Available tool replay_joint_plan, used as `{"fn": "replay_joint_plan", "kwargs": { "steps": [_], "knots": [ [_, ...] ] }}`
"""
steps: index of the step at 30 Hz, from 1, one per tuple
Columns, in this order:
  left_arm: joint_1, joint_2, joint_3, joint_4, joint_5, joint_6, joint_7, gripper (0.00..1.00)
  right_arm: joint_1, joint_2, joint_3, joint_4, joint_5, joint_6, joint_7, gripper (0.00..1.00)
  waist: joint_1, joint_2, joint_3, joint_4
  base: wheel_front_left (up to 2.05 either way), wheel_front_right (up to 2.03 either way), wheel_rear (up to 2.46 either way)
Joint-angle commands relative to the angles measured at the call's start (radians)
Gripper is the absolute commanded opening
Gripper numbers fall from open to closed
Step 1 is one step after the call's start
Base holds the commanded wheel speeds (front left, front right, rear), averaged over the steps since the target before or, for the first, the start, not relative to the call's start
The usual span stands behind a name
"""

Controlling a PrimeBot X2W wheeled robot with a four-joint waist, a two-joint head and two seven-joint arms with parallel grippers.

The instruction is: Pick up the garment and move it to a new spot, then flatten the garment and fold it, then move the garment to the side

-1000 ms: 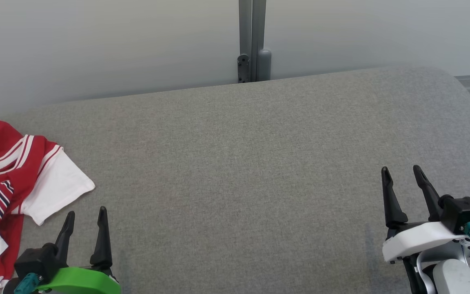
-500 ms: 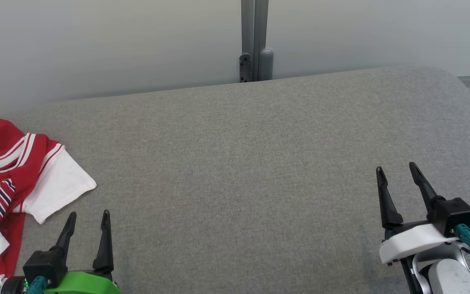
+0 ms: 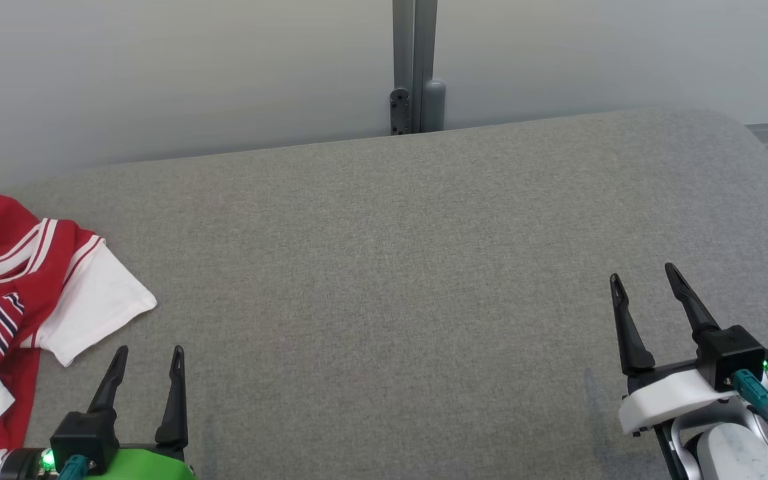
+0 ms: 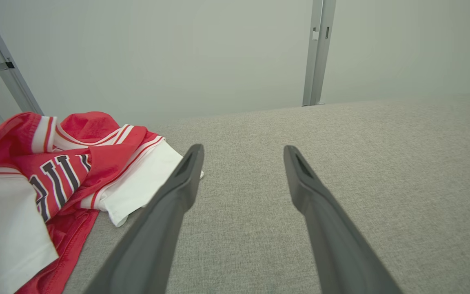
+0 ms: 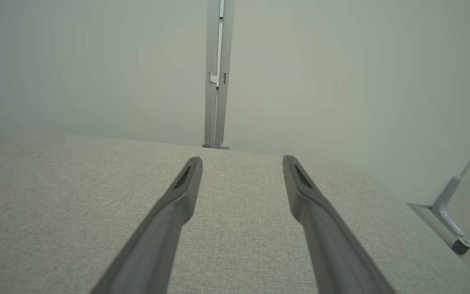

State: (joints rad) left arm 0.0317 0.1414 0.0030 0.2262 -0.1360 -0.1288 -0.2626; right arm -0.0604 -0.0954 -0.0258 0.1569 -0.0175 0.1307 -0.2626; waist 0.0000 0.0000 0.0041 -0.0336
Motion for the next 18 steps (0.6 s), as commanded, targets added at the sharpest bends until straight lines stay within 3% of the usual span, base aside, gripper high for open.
{"fn": "replay_joint_plan", "kwargs": {
  "steps": [1, 18],
  "knots": [
    [0.011, 0.006, 0.002, -0.003, 0.003, -0.003, -0.003, 1.0, 0.01, -0.004, -0.001, -0.001, -0.004, 0.0, -0.003, 1.0, 0.0, 0.0, 0.0, 0.001, 0.0, 0.0, 0.0],
    [0.009, 0.001, 0.004, 0.004, 0.0, -0.003, -0.002, 1.0, 0.017, 0.004, -0.004, -0.002, -0.002, 0.0, -0.003, 1.0, 0.0, 0.0, -0.001, 0.027, 0.0, 0.0, 0.0]
  ]
}}
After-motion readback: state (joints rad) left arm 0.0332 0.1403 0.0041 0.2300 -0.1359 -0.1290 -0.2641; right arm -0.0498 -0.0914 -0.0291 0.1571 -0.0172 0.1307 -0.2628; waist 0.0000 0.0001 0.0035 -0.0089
